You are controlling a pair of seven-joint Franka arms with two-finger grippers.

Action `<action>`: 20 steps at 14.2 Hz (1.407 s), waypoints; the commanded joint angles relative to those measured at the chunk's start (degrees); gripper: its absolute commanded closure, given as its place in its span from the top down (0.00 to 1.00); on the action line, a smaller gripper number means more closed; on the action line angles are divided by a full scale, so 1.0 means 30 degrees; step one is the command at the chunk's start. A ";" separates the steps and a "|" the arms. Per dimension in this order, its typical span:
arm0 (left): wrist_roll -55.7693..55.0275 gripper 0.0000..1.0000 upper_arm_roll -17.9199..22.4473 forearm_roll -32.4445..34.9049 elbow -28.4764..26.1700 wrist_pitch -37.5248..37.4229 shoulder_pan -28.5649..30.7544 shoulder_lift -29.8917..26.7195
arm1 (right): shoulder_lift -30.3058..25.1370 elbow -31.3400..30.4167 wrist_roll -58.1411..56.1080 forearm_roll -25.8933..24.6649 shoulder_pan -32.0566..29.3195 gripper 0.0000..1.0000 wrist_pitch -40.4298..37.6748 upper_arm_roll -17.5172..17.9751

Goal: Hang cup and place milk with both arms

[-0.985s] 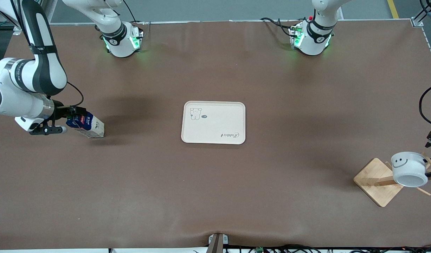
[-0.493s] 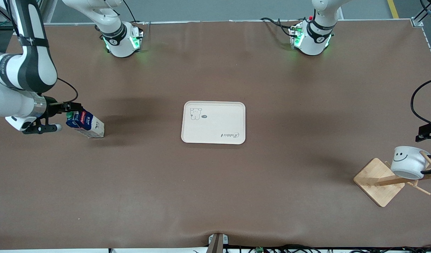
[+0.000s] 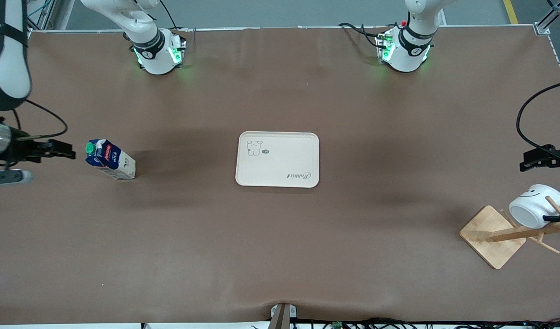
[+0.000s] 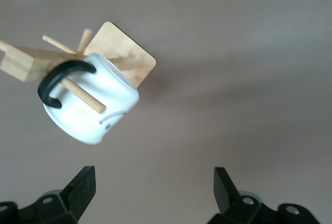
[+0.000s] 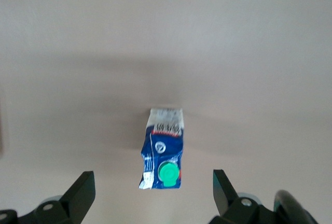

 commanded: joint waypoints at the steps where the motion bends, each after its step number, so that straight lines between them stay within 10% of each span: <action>1: -0.1040 1.00 -0.0152 -0.0337 -0.1095 -0.0295 0.0137 -0.1379 | 0.1176 0.4103 0.0051 -0.0396 -0.0281 1.00 -0.1207 -0.0033; 6: -0.3437 1.00 -0.0328 -0.0396 -0.1420 -0.1757 0.0254 -0.2903 | -0.1221 0.3296 0.0050 -0.0367 0.0216 1.00 -0.4048 0.0025; 11: -0.4617 1.00 -0.0390 -0.0337 -0.1185 -0.1848 -0.1056 -0.3489 | -0.5496 -0.3936 0.0050 -0.0308 0.0012 1.00 0.0107 -0.0063; 20: -0.4442 1.00 0.5146 -0.1915 -0.4549 -0.2610 -0.6862 -0.7120 | -0.4917 -0.1837 -0.0125 -0.0895 0.0012 1.00 -0.2059 -0.0004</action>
